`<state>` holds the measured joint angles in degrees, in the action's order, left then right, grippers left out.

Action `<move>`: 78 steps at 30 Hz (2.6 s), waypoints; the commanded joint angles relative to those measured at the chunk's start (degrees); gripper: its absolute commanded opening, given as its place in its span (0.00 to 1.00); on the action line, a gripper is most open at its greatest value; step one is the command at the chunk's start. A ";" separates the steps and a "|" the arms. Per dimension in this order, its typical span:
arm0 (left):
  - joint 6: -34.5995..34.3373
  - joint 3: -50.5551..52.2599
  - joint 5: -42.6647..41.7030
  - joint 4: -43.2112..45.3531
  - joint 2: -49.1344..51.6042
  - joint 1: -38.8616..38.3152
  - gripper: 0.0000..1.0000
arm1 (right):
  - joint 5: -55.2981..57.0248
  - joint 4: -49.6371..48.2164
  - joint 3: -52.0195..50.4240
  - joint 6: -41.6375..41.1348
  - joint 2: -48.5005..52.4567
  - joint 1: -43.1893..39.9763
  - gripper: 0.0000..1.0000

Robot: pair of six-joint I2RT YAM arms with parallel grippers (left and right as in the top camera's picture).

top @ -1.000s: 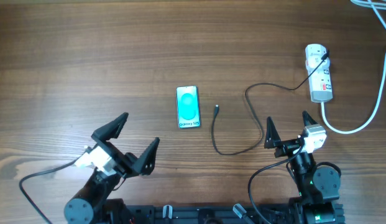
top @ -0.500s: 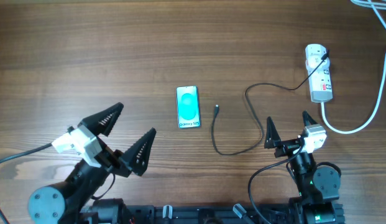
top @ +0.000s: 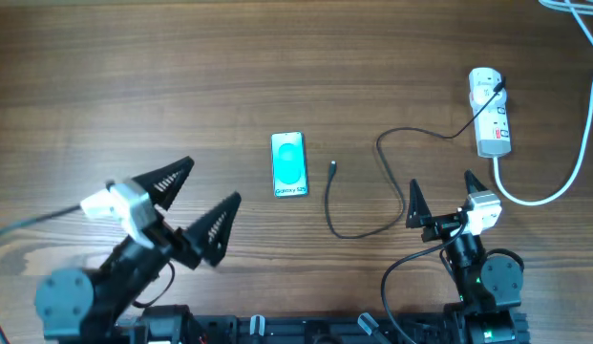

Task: Plug charger to phone and switch on socket
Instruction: 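Move the left gripper over the Galaxy S25 phone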

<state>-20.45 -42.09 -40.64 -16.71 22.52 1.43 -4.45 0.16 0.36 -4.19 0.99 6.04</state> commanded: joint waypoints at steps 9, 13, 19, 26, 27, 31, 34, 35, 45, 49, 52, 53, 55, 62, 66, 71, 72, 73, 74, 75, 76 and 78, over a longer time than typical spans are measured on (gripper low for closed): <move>12.81 -38.34 21.00 -51.60 35.74 -0.48 1.00 | 0.76 -0.20 -0.07 0.81 -0.57 -0.28 1.00; 9.62 -43.54 11.45 -58.60 44.68 -0.48 1.00 | 0.74 -0.20 -0.07 0.81 -0.57 -0.28 1.00; 6.25 -43.54 4.28 -62.45 52.59 -2.19 1.00 | 0.74 -0.20 -0.07 0.81 -0.57 -0.28 1.00; -4.17 -43.54 19.47 -62.77 57.00 -12.81 0.99 | 0.74 -0.20 -0.07 0.81 -0.57 -0.28 1.00; -6.14 -43.56 22.88 -63.12 57.88 -14.93 0.99 | 0.74 -0.20 -0.07 0.81 -0.57 -0.28 1.00; -10.01 -44.96 28.98 -64.61 62.53 -19.98 1.00 | 0.74 -0.20 -0.07 0.79 -0.57 -0.28 1.00; -9.35 -49.68 30.51 -68.35 68.54 -22.16 0.99 | 0.74 -0.20 -0.07 0.81 -0.57 -0.28 1.00; -8.83 -51.91 31.76 -70.31 70.75 -23.02 0.99 | 0.74 -0.20 -0.07 0.81 -0.57 -0.28 1.00; -10.08 -66.58 40.09 -73.05 89.22 -26.12 1.00 | 0.74 -0.20 -0.07 0.81 -0.57 -0.28 1.00; -10.08 -66.58 40.09 -70.38 92.89 -26.25 1.00 | 0.74 -0.20 -0.07 0.81 -0.57 -0.28 1.00; -10.08 -66.58 40.06 -66.82 94.25 -26.32 1.00 | 0.74 -0.20 -0.07 0.81 -0.57 -0.28 1.00; -10.10 -66.58 40.04 -65.68 94.40 -26.38 1.00 | 0.74 -0.20 -0.07 0.81 -0.57 -0.28 1.00; -10.08 -66.58 40.02 -63.91 94.44 -26.60 1.00 | 0.74 -0.20 -0.07 0.81 -0.57 -0.28 1.00; -9.33 -65.85 40.09 -59.25 94.51 -27.89 1.00 | 0.74 -0.20 -0.07 0.81 -0.57 -0.28 1.00; -8.31 -64.76 40.09 -57.31 94.62 -28.83 1.00 | 0.74 -0.20 -0.07 0.81 -0.57 -0.28 1.00; -8.28 -62.58 40.13 -55.43 94.62 -29.14 1.00 | 0.74 -0.20 -0.07 0.81 -0.57 -0.28 1.00; -8.28 -61.92 40.13 -54.97 94.62 -29.14 1.00 | 0.74 -0.20 -0.07 0.81 -0.57 -0.28 1.00; -8.28 -61.18 40.13 -54.47 94.62 -29.14 1.00 | 0.74 -0.20 -0.07 0.81 -0.57 -0.28 1.00; -8.28 -60.65 40.13 -54.12 94.62 -29.14 1.00 | 0.74 -0.20 -0.07 0.81 -0.57 -0.28 1.00; -8.28 -60.06 40.11 -53.70 94.62 -29.14 1.00 | 0.74 -0.20 -0.07 0.81 -0.57 -0.28 1.00; -8.28 -59.25 40.11 -53.09 94.62 -29.14 1.00 | 0.74 -0.20 -0.07 0.81 -0.57 -0.28 1.00; -8.28 -58.03 40.11 -52.37 94.62 -29.20 1.00 | 0.74 -0.20 -0.07 0.79 -0.57 -0.28 1.00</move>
<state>-29.26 -102.45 -1.34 -70.00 117.05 -27.59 -4.45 0.16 0.36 -4.19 0.99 6.04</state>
